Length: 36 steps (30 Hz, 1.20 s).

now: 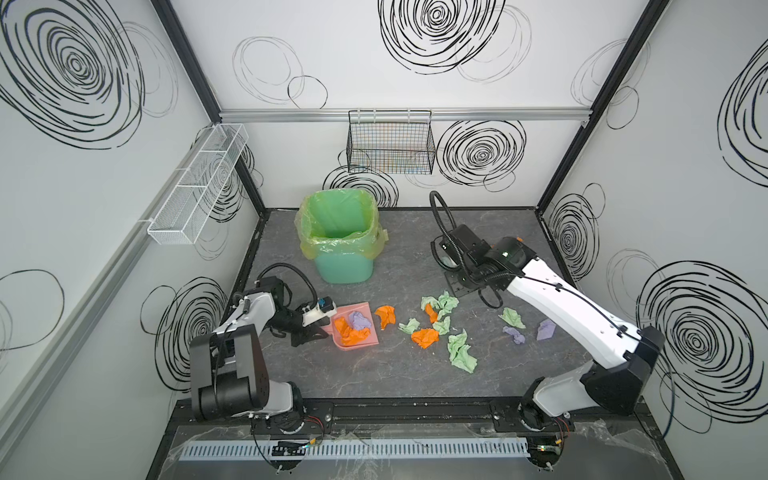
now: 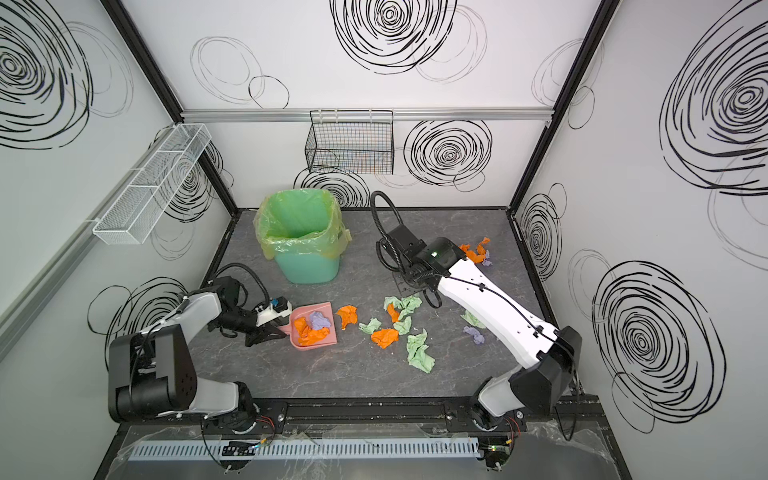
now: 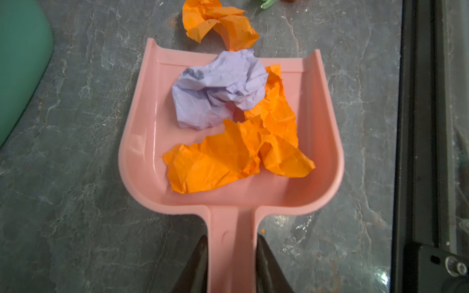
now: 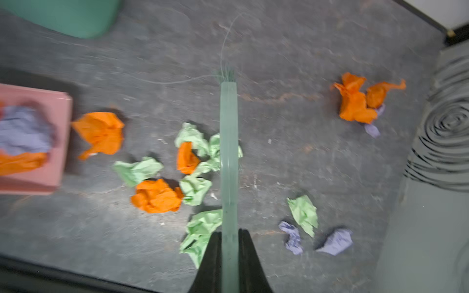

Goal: Sweep away the paper scraps from the table
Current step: 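Move the brush behind the scraps with the right gripper while the left advances the dustpan, then brush the scrap pile into the pink dustpan with the right gripper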

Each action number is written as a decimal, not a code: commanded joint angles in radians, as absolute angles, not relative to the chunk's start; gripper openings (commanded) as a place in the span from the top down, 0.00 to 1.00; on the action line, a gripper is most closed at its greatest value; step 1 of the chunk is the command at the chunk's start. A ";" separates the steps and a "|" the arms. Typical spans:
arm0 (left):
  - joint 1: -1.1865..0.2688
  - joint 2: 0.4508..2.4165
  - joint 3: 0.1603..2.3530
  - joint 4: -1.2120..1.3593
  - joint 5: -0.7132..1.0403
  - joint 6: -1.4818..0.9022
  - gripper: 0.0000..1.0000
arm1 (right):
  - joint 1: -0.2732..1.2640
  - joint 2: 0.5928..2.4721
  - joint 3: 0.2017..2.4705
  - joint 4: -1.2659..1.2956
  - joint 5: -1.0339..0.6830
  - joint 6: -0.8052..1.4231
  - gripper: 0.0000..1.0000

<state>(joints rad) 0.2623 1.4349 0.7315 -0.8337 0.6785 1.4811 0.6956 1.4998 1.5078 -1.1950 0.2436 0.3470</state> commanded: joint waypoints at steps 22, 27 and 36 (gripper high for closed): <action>-0.037 1.498 0.759 -0.577 0.535 1.177 1.00 | 0.711 1.851 1.487 -1.238 0.407 0.560 1.00; -0.115 1.497 0.766 -0.541 0.518 1.116 1.00 | 0.775 1.888 1.529 -1.251 0.370 0.564 1.00; -0.245 1.506 0.758 -0.469 0.467 1.027 1.00 | 0.891 1.928 1.569 -1.255 0.301 0.604 1.00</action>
<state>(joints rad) -0.2169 1.4933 0.7479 -0.4957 0.4934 1.0714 0.8650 1.9114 1.5345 -1.2297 0.3649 0.5591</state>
